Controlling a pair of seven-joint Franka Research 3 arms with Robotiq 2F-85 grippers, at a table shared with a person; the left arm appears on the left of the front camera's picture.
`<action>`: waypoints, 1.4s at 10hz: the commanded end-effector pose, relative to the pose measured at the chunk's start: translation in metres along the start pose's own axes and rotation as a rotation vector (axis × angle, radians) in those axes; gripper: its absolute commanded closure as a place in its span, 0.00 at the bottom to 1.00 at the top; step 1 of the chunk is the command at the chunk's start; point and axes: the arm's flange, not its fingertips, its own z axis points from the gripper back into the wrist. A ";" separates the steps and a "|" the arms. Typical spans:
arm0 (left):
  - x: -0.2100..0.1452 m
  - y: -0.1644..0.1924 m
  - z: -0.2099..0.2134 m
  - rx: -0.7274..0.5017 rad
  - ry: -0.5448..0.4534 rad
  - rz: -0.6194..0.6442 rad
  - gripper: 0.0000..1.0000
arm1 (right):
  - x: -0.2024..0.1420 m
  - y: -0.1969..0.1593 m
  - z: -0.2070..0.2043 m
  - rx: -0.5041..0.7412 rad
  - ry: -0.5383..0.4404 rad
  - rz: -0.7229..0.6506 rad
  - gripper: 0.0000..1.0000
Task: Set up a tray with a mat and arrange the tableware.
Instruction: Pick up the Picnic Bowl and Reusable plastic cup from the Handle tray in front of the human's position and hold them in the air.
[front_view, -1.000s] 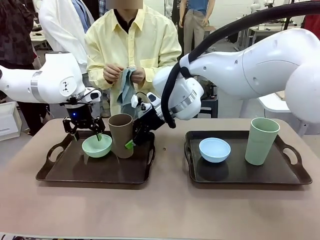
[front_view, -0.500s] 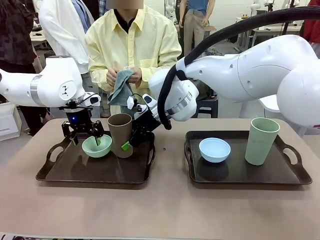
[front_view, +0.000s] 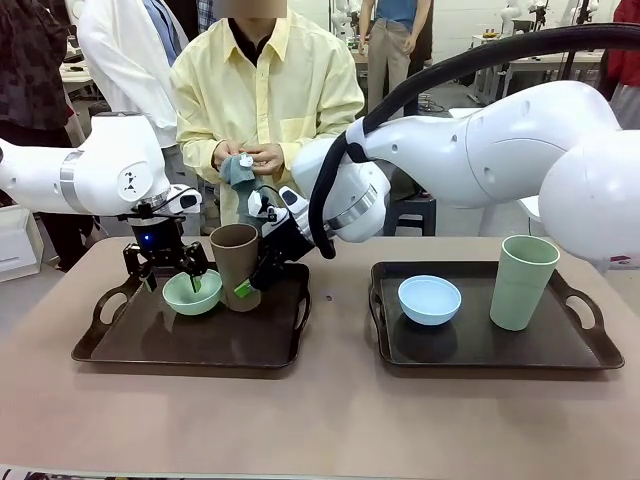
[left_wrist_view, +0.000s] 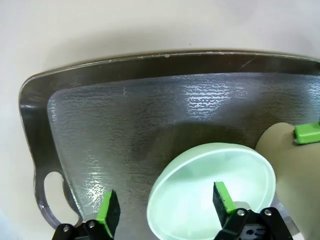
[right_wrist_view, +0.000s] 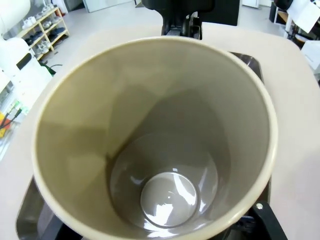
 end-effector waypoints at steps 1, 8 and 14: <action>-0.004 -0.002 0.000 -0.009 0.013 -0.001 0.50 | 0.003 -0.005 -0.002 0.019 0.016 0.010 1.00; -0.005 0.005 0.005 0.022 0.022 0.034 1.00 | -0.001 0.001 0.005 -0.002 0.029 0.002 1.00; -0.045 0.024 0.098 0.077 -0.073 0.068 1.00 | 0.076 0.088 0.065 -0.130 0.082 0.085 0.78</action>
